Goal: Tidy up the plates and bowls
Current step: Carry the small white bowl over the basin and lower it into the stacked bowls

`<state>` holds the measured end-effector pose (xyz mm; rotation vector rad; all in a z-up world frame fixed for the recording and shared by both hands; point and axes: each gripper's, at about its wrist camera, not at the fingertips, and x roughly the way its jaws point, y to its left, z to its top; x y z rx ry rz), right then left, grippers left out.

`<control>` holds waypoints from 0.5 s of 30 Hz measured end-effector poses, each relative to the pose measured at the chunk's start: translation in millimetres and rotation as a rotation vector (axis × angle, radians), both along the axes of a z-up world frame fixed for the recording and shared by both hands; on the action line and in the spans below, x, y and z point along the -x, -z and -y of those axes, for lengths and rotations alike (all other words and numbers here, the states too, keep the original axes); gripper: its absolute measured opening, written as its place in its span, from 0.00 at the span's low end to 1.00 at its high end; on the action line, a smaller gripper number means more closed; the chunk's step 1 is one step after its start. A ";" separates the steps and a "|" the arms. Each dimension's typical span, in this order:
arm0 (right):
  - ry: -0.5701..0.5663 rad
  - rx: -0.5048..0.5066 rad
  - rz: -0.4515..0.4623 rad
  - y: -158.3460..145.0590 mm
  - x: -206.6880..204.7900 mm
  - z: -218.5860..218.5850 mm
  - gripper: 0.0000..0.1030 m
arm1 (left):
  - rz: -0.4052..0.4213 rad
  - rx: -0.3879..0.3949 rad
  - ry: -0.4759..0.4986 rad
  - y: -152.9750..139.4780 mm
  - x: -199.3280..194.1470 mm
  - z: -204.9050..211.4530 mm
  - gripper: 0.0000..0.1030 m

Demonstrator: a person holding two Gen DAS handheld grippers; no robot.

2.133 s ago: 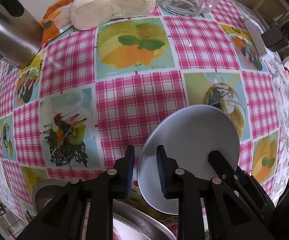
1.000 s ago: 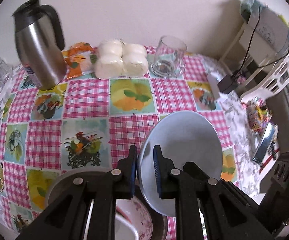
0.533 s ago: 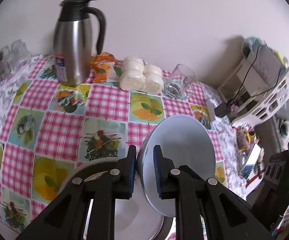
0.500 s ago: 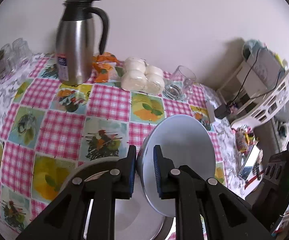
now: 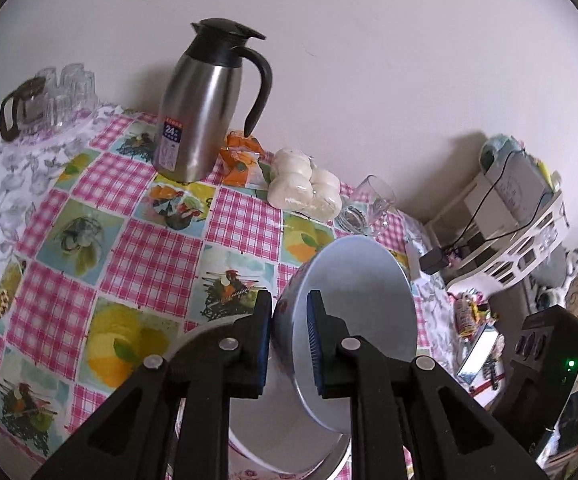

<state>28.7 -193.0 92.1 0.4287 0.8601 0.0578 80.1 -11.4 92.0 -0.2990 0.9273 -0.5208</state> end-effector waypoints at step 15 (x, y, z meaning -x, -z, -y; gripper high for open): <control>-0.029 0.074 -0.079 8.2 5.3 -16.6 0.21 | -0.092 0.080 0.023 30.9 14.5 -25.3 0.16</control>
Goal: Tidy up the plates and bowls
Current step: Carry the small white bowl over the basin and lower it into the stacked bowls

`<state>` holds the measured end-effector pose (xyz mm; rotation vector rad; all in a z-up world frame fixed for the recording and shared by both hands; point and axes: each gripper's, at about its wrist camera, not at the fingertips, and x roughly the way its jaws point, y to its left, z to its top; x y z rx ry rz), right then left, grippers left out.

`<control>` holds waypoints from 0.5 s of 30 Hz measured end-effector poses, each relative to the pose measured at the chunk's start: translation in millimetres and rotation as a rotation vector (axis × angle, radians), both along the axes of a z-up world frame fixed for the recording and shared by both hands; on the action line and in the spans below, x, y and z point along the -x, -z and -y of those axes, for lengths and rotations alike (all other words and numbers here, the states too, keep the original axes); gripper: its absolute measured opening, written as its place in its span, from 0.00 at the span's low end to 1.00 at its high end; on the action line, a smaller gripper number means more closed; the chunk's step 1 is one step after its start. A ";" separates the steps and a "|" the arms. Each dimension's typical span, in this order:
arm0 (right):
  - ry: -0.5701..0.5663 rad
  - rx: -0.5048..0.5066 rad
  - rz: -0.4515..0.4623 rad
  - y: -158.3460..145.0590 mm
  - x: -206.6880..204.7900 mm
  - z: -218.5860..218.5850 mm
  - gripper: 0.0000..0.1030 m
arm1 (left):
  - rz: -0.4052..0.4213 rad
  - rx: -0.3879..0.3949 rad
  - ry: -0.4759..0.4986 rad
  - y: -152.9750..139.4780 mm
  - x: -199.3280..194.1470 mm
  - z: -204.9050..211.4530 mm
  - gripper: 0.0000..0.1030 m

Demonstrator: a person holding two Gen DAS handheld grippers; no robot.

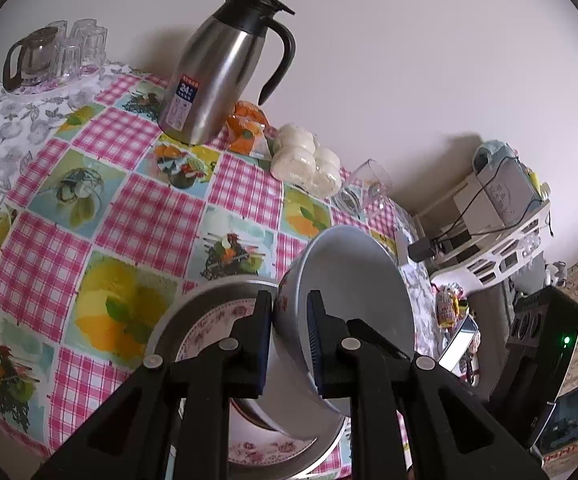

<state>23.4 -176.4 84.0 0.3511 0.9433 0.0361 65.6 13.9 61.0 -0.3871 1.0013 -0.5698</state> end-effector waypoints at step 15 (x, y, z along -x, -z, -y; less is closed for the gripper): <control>-0.024 0.099 -0.091 16.0 8.3 -6.9 0.22 | -0.058 -0.058 0.043 22.2 6.6 7.1 0.16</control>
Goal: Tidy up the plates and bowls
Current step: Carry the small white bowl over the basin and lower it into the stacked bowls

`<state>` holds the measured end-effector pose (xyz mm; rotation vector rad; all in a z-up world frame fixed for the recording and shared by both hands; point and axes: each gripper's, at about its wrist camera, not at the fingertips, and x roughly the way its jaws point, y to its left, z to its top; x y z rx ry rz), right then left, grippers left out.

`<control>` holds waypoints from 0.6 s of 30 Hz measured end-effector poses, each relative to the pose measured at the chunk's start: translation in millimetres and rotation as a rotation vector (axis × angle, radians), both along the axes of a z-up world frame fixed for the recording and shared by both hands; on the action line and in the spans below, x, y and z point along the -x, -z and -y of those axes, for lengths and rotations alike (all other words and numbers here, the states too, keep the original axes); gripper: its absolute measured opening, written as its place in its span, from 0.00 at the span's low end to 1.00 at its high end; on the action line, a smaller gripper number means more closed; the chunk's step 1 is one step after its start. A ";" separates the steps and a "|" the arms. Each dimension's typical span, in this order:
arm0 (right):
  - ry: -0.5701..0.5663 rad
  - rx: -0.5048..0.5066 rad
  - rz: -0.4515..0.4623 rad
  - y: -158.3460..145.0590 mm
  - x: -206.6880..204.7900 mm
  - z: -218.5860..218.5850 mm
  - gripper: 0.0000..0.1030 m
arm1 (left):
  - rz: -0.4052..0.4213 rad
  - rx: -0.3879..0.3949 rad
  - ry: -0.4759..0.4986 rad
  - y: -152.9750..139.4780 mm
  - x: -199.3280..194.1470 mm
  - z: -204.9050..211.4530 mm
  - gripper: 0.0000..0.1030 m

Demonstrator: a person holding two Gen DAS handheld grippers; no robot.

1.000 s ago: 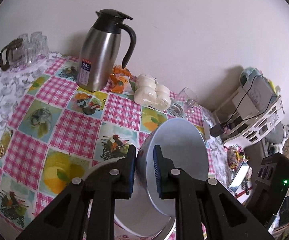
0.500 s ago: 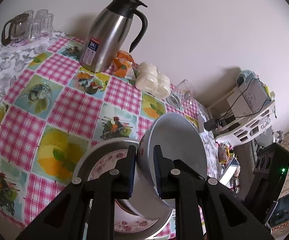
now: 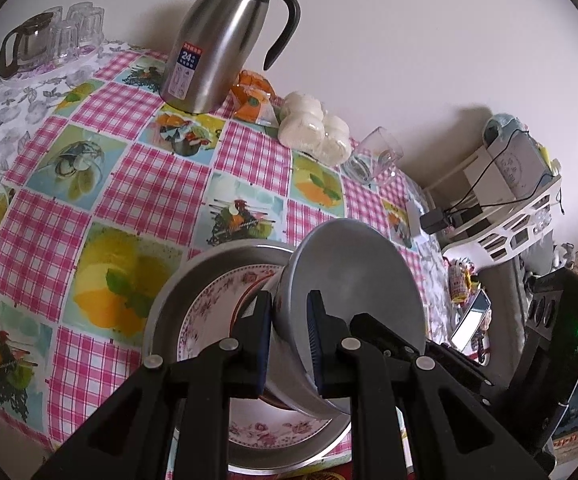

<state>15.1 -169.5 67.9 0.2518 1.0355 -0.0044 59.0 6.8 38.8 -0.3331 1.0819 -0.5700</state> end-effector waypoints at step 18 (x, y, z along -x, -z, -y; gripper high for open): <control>-0.039 0.027 -0.062 6.6 -1.1 -5.7 0.27 | -0.022 0.007 -0.021 6.3 -4.2 -3.3 0.16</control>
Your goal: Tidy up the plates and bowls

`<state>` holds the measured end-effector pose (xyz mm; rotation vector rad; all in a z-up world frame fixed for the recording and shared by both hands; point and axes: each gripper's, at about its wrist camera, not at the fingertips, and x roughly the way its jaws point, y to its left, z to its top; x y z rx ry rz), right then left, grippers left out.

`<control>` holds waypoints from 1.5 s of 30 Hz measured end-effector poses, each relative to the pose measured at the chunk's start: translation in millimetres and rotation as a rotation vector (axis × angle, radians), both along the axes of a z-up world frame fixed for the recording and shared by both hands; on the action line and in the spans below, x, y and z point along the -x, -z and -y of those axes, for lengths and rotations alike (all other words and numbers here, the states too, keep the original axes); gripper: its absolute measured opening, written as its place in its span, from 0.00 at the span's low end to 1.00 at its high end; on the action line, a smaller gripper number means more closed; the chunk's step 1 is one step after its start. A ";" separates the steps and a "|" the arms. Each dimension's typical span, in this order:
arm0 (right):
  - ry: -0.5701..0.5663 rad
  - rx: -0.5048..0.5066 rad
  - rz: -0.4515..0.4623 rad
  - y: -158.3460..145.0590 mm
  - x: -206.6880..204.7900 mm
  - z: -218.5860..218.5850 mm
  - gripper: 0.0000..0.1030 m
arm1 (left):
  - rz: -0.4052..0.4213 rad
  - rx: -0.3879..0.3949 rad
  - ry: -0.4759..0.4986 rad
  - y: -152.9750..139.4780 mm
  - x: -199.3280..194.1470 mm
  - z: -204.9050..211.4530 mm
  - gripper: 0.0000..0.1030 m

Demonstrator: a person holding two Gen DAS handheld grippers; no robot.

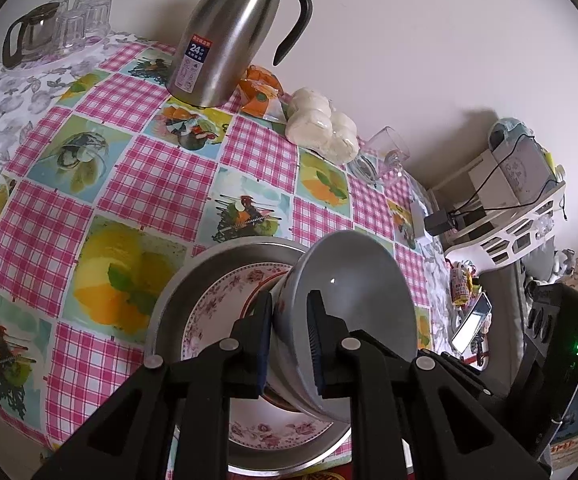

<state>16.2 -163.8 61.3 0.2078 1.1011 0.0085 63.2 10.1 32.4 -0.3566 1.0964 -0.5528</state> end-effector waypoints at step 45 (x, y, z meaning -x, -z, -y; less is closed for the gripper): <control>0.104 -0.171 0.114 -4.5 0.5 47.6 0.20 | 0.008 0.009 -0.035 -1.2 -1.8 -1.8 0.14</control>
